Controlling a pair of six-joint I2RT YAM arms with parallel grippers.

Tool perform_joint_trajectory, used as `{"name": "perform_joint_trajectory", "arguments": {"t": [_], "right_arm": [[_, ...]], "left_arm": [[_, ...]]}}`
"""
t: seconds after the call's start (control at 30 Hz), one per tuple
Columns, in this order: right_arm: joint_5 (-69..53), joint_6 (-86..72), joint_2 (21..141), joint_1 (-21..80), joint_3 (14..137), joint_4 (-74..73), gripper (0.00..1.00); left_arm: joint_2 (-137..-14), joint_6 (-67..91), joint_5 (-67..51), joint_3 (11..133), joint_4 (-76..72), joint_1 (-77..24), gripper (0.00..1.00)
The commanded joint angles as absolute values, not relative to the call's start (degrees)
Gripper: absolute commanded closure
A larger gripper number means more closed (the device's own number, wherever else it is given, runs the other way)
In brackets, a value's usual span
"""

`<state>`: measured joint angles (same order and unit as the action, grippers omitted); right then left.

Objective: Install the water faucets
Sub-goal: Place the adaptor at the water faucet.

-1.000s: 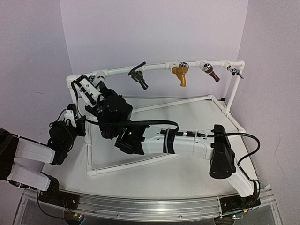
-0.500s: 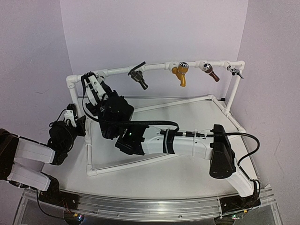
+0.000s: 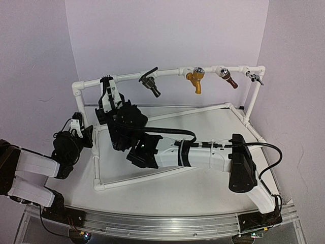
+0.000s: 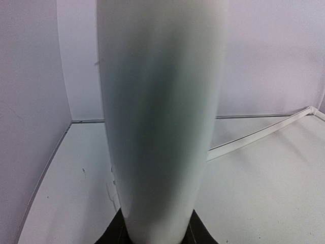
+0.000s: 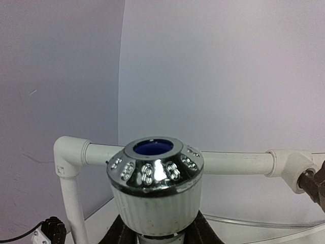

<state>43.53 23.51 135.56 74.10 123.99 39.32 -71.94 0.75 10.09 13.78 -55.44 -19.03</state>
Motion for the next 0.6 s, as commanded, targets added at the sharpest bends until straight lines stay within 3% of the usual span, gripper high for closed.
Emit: {"name": "perform_joint_trajectory", "arguments": {"t": [0.0, 0.57], "right_arm": [[49.5, 13.6, 137.2, 66.9, 121.0, 31.0, 1.00], [53.7, -11.1, 139.3, 67.2, 127.1, 22.0, 1.00]], "left_arm": [[-69.8, 2.0, 6.1, 14.8, -57.2, -20.2, 1.00], [-70.9, 2.2, 5.7, 15.4, -57.4, -20.7, 1.00]]}}
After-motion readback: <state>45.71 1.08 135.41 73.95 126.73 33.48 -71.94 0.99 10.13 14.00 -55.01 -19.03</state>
